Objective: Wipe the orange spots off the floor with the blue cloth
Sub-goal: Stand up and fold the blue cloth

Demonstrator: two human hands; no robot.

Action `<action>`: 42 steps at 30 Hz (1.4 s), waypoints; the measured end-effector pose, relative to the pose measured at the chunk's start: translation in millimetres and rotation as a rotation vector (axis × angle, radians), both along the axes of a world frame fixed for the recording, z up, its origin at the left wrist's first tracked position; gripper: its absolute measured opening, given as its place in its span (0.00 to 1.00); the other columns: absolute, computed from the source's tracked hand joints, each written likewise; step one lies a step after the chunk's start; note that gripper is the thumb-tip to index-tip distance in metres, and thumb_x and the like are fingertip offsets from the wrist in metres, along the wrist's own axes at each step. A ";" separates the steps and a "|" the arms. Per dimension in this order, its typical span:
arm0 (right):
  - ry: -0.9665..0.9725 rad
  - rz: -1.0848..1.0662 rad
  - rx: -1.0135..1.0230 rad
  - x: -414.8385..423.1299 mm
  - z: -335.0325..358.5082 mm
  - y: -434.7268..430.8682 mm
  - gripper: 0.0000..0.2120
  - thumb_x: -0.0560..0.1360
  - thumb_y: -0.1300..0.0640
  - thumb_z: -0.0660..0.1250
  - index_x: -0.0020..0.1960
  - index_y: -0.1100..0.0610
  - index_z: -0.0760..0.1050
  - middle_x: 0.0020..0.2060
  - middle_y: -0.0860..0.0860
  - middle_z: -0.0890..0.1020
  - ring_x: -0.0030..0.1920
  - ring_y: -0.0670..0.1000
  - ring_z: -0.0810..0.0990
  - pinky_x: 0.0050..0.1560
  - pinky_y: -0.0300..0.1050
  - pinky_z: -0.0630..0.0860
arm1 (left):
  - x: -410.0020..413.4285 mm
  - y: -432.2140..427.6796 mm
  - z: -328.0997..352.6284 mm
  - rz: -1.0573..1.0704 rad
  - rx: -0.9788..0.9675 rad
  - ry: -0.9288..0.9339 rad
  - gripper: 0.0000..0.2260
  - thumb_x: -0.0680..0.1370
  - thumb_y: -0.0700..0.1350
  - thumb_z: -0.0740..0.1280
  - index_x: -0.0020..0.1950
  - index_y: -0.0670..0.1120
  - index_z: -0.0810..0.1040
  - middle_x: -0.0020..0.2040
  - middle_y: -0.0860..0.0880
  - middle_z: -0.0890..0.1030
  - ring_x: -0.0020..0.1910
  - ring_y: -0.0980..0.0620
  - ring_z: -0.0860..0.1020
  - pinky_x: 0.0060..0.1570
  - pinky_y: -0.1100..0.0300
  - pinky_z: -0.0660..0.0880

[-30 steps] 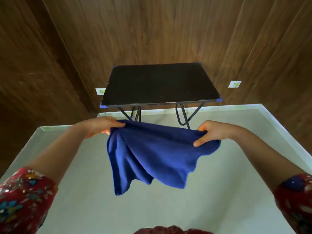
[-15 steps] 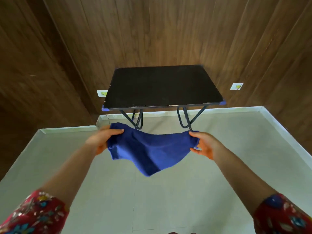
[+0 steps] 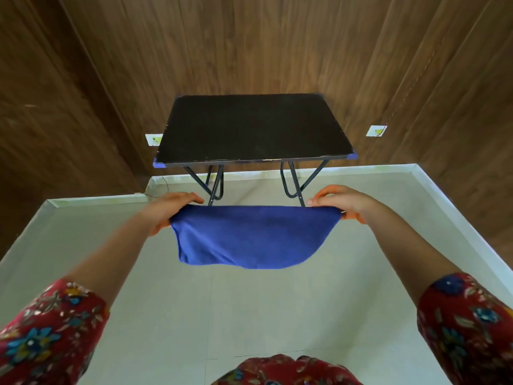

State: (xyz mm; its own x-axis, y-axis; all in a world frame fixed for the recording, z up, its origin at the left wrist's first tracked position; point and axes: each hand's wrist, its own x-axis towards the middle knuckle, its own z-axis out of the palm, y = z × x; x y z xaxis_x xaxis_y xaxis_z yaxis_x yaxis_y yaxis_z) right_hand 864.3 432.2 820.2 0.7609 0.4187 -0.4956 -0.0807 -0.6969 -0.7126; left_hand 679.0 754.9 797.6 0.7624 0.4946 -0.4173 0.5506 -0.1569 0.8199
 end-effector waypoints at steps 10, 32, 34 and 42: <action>-0.343 0.365 -0.290 16.1 0.9 -2.1 0.13 0.76 0.62 0.67 0.60 0.59 0.79 0.55 0.53 0.80 0.54 0.54 0.77 0.55 0.46 0.72 | 3.0 12.8 32.9 -0.336 0.543 0.107 0.02 0.73 0.41 0.73 0.42 0.43 0.82 0.35 0.47 0.77 0.38 0.49 0.73 0.35 0.62 0.68; 0.145 -0.052 0.721 -65.3 23.2 49.2 0.06 0.79 0.63 0.64 0.55 0.57 0.76 0.44 0.53 0.81 0.42 0.51 0.81 0.45 0.44 0.80 | 19.7 -88.9 55.5 0.073 -0.159 -0.403 0.05 0.79 0.41 0.65 0.49 0.42 0.80 0.41 0.46 0.83 0.34 0.52 0.83 0.35 0.62 0.79; 0.100 0.010 0.747 -79.5 30.5 64.0 0.09 0.79 0.63 0.63 0.59 0.60 0.75 0.47 0.54 0.81 0.45 0.51 0.82 0.46 0.42 0.81 | 21.7 -110.1 63.0 0.025 -0.149 -0.448 0.06 0.80 0.41 0.64 0.47 0.43 0.81 0.38 0.49 0.83 0.34 0.54 0.83 0.34 0.64 0.78; -0.137 0.161 0.635 -77.4 43.8 54.9 0.13 0.81 0.62 0.58 0.59 0.51 0.77 0.51 0.49 0.84 0.52 0.50 0.83 0.54 0.42 0.78 | 15.6 -110.4 68.0 -0.004 -0.038 -0.459 0.03 0.75 0.39 0.70 0.47 0.44 0.84 0.41 0.45 0.82 0.40 0.52 0.78 0.45 0.57 0.76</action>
State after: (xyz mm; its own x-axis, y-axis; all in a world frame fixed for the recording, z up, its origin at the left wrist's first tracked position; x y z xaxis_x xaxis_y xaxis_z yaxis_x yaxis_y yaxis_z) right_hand 786.9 487.1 864.0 0.7029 0.7111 -0.0185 0.1098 -0.1341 -0.9849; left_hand 694.6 644.6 865.5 0.8745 0.4821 -0.0535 0.1281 -0.1232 0.9841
